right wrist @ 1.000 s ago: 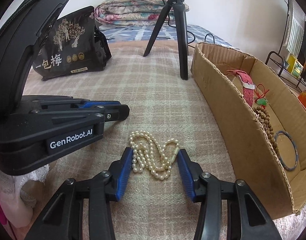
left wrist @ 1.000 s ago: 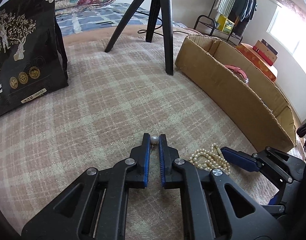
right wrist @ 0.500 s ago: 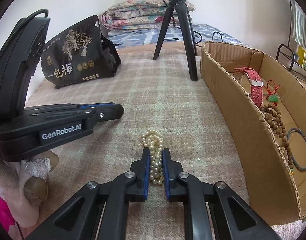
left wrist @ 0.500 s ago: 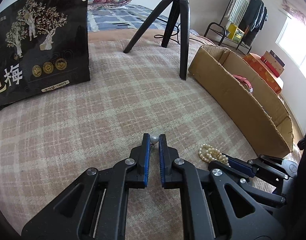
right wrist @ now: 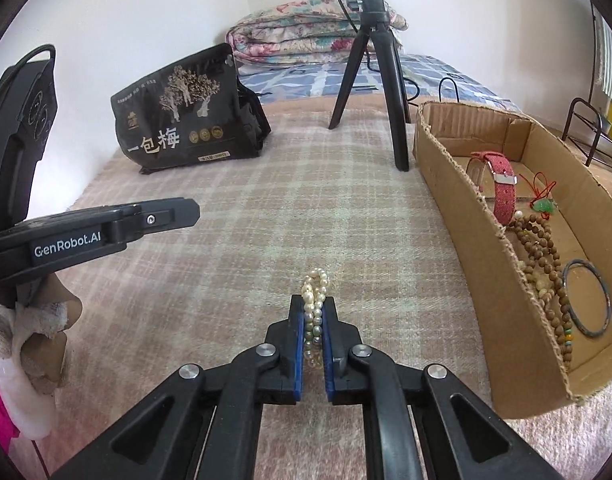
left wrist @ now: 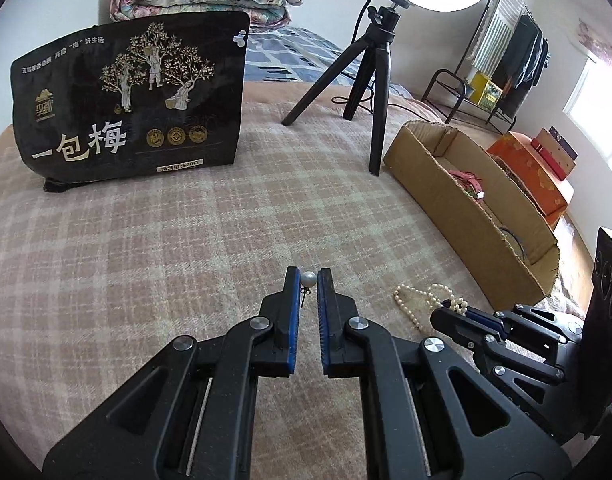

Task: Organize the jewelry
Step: 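Carry the earring in the left tool while the right tool carries the pearl necklace to the box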

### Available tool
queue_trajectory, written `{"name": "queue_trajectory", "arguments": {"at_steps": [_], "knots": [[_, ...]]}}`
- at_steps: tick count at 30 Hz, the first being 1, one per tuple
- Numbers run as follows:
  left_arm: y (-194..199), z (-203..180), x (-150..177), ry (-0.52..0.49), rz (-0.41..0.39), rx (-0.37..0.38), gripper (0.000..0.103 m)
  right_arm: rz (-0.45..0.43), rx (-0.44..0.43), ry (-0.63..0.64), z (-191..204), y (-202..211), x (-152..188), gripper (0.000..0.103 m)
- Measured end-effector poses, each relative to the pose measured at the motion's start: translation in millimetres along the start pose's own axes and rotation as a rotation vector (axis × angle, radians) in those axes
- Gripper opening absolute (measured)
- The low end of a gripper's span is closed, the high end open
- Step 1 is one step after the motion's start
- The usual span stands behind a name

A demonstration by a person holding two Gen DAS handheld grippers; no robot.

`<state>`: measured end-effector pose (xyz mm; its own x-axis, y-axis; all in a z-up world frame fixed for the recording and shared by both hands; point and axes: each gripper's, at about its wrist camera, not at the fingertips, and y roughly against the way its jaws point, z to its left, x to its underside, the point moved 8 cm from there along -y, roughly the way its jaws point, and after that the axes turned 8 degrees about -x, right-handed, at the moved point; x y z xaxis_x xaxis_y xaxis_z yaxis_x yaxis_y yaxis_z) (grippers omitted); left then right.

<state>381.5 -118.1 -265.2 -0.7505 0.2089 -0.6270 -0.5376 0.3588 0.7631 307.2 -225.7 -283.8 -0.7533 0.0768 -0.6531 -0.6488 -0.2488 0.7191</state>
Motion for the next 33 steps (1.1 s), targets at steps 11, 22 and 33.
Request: {"name": "queue_trajectory", "arguments": {"at_steps": [11,22,33], "knots": [[50.6,-11.8,4.8,0.013,-0.034,0.004,0.006,-0.04,-0.038,0.025,10.7,50.2,-11.9,0.005],[90.0,-39.1,3.7,-0.001,-0.066,0.019,0.006,-0.079,-0.066,0.04,6.5,111.6,-18.5,0.005],[112.1,-78.9,-10.2,-0.043,-0.092,0.044,0.006,-0.134,-0.04,0.05,-17.3,174.8,-30.7,0.005]]}}
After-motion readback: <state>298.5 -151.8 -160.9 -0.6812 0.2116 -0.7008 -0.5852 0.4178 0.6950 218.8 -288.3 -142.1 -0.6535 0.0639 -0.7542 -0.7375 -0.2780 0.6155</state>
